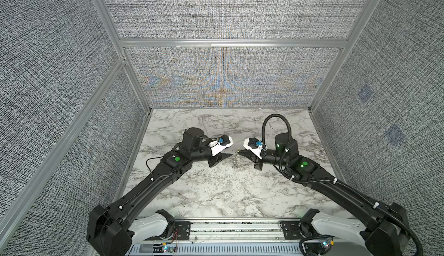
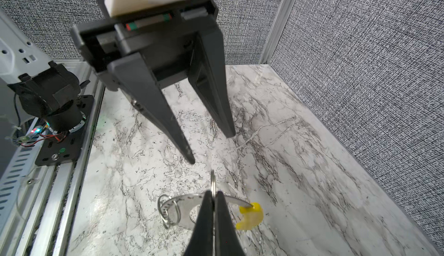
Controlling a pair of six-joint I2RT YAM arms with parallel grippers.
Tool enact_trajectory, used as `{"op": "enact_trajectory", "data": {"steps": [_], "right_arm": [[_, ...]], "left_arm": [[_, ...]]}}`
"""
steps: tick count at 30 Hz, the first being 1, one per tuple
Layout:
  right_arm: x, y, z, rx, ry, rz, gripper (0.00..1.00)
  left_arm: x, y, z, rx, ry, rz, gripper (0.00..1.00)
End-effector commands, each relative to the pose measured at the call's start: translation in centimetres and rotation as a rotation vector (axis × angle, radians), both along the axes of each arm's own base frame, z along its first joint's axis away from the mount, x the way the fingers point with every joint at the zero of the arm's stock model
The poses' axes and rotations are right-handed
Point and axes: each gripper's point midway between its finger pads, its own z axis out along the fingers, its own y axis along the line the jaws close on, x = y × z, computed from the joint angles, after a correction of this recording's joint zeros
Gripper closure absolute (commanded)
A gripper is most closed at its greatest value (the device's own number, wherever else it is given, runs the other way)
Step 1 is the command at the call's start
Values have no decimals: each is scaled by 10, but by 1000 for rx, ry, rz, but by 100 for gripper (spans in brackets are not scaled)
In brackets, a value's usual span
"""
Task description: Remove the keys from the keyring
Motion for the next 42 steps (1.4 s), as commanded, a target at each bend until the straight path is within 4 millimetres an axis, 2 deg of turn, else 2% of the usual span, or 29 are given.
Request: {"op": "enact_trajectory", "data": {"steps": [1, 9, 23, 30, 39, 42], "right_arm": [[-2, 3, 14, 46, -34, 20, 100], [-3, 4, 20, 73, -38, 28, 100], [-6, 6, 23, 91, -38, 45, 100], [-2, 6, 26, 95, -49, 26, 100], [-5, 5, 30, 118, -41, 34, 100], [-5, 5, 29, 112, -36, 34, 100]], "left_arm": [[-4, -8, 14, -118, 7, -32, 59], [-15, -16, -1, -183, 81, -88, 59], [-16, -24, -4, -225, 107, -119, 60], [-20, -27, -5, -234, 121, -136, 72], [-12, -29, -10, -223, 103, -102, 74], [-11, -28, -8, -226, 84, -96, 81]]}}
